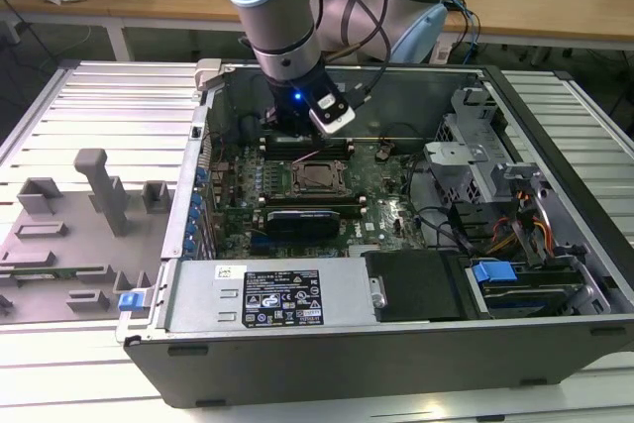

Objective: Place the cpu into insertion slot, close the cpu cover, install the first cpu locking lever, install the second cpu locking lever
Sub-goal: 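Install the first cpu locking lever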

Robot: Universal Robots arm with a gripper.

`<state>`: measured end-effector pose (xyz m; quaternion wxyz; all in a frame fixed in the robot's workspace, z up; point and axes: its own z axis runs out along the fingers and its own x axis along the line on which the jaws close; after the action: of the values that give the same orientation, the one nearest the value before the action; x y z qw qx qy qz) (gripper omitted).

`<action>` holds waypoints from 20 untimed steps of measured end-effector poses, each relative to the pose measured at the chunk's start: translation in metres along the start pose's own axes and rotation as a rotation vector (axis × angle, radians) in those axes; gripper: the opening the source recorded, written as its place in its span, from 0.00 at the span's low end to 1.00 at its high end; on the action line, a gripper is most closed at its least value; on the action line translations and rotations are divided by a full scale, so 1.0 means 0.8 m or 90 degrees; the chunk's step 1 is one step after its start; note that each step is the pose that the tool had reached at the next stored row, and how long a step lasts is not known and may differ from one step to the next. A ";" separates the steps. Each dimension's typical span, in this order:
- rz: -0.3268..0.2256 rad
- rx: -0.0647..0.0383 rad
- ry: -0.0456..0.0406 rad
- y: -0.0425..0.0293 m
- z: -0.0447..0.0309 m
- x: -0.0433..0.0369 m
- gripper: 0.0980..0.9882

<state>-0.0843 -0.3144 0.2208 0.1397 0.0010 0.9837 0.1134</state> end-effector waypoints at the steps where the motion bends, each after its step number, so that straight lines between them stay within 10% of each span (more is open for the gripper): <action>1: 0.000 0.000 0.0000 0.0000 0.0000 0.000 0.01; 11: 0.002 0.000 -0.0008 -0.0001 0.0008 0.000 0.01; 20: 0.049 0.014 -0.0120 -0.0011 0.0051 0.002 0.01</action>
<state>-0.0843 -0.3143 0.2164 0.1444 0.0418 0.9828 0.1076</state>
